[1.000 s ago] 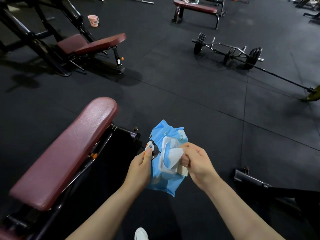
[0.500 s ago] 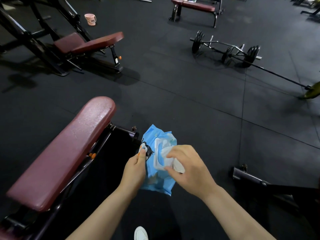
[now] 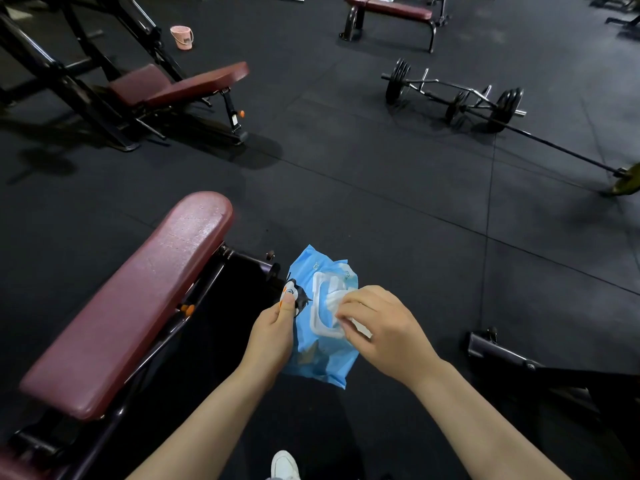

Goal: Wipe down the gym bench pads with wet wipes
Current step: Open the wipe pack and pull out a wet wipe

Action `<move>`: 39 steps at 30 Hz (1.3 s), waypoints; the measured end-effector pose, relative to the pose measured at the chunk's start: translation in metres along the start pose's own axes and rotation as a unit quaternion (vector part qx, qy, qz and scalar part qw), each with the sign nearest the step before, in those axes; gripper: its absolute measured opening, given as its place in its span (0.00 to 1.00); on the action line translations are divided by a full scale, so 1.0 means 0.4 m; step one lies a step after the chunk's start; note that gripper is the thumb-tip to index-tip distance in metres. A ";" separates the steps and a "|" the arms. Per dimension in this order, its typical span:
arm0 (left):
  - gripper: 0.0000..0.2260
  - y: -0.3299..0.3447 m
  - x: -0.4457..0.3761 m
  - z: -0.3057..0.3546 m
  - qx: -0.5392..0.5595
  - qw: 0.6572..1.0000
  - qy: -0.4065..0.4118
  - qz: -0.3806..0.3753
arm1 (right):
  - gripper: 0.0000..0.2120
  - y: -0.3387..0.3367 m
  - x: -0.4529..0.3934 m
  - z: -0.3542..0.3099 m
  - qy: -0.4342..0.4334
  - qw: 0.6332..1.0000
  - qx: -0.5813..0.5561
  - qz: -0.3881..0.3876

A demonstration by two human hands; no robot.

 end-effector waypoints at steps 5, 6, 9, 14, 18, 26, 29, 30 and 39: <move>0.24 -0.005 -0.006 -0.008 -0.001 1.000 0.006 0.000 | 0.04 -0.008 -0.004 0.006 0.097 0.990 -0.103 0.028; 0.24 -0.006 -0.007 -0.011 0.000 1.000 0.005 -0.001 | 0.05 -0.010 -0.003 0.011 0.154 0.977 -0.140 0.040; 0.24 -0.008 -0.007 -0.016 0.003 1.000 -0.007 -0.005 | 0.07 -0.017 -0.003 0.009 0.251 0.941 -0.214 0.076; 0.24 -0.015 -0.005 -0.006 -0.030 0.999 0.022 0.006 | 0.08 -0.039 -0.010 0.005 0.305 0.891 -0.287 0.174; 0.25 -0.028 -0.006 0.008 -0.082 0.994 0.070 0.028 | 0.08 -0.052 -0.011 0.035 0.357 0.834 -0.343 0.244; 0.24 -0.031 0.000 0.012 -0.116 0.987 0.103 0.036 | 0.07 -0.073 -0.013 0.029 0.348 0.889 -0.285 0.090; 0.23 -0.028 0.006 0.013 -0.128 0.985 0.111 0.039 | 0.14 -0.060 -0.016 0.019 0.380 0.898 -0.218 0.035; 0.23 -0.026 0.009 0.015 -0.132 0.984 0.114 0.037 | 0.14 -0.052 -0.018 0.019 0.393 0.902 -0.179 0.007; 0.23 -0.022 0.015 0.008 -0.153 0.981 0.119 0.027 | 0.06 -0.051 -0.024 0.055 0.412 0.887 -0.192 0.078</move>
Point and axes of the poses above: each hand's wrist, its own x-axis away from the middle knuckle, its own y-axis out of the palm, z = x × y, the point moved 4 cm from there along -x, towards the middle knuckle, and after that the axes turned 13 degrees about -x, right-handed, at the moved point
